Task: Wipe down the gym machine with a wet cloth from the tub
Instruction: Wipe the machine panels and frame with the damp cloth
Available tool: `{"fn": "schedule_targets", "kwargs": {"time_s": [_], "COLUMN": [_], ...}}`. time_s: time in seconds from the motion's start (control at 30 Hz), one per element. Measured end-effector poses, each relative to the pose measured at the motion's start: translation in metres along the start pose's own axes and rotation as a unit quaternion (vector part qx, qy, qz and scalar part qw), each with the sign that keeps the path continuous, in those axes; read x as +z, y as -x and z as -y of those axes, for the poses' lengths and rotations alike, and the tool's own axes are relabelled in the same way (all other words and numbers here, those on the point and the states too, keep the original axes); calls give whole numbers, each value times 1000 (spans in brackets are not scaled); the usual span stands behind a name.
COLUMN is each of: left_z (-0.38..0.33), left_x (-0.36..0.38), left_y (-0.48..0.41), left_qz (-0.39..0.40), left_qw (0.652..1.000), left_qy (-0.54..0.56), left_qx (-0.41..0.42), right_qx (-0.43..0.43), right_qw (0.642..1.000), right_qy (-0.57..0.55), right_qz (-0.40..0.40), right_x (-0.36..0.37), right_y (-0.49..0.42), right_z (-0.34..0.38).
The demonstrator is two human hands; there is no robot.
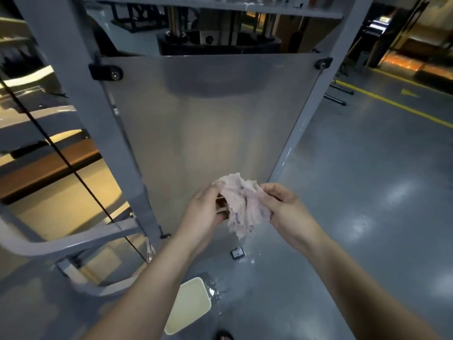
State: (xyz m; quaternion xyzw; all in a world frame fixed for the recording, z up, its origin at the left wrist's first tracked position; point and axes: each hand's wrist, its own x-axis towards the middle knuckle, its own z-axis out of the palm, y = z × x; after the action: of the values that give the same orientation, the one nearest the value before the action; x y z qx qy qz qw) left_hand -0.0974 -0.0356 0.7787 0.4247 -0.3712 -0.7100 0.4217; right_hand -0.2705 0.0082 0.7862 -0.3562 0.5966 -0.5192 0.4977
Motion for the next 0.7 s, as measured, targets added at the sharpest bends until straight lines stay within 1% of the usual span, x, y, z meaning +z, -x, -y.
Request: {"fn": "schedule_targets", "kwargs": {"time_s": [0.07,0.1,0.17,0.2,0.23,0.3,0.37,0.43,0.53,0.57,0.63,0.67,0.7], "left_z": [0,0,0,4,5,13,12,3,-17,-21,-29,-31,-33], "left_x": [-6,-8,-10,-10,-8,-10,-12,-11,-6,-3,4,10,17], "left_y": [-3,-3,1,3,5,6,5,7,10,8,5,3,1], "left_qz": [-34,-32,17,49,63,47,8,-8,18,23,75,96,101], "left_qw": [997,995,996,996,996,997,998,996,988,979,939,920,906], "left_qy": [70,83,48,17,3,-27,-47,-86,-156,-202,-334,-378,-407], "left_qx": [-28,-44,-72,-69,-67,-58,-37,-33,-9,4,36,47,60], "right_qx": [2,11,25,23,19,10,0,-8,10,12,4,-8,-27], "right_qw": [999,998,993,990,988,986,989,991,993,992,990,989,989], "right_qy": [-32,-54,-108,-133,-152,-164,-146,-135,-105,-89,-48,-21,12], "right_qz": [-16,-28,-35,-30,-25,-22,-17,-3,56,83,130,145,146], "right_x": [-4,-6,-9,-10,-9,-9,-10,-11,-14,-16,-23,-29,-35], "right_y": [3,4,5,6,7,7,6,5,2,-1,-10,-16,-22], "right_z": [-1,-2,-3,-3,-3,-1,3,8,22,27,35,39,43]}}
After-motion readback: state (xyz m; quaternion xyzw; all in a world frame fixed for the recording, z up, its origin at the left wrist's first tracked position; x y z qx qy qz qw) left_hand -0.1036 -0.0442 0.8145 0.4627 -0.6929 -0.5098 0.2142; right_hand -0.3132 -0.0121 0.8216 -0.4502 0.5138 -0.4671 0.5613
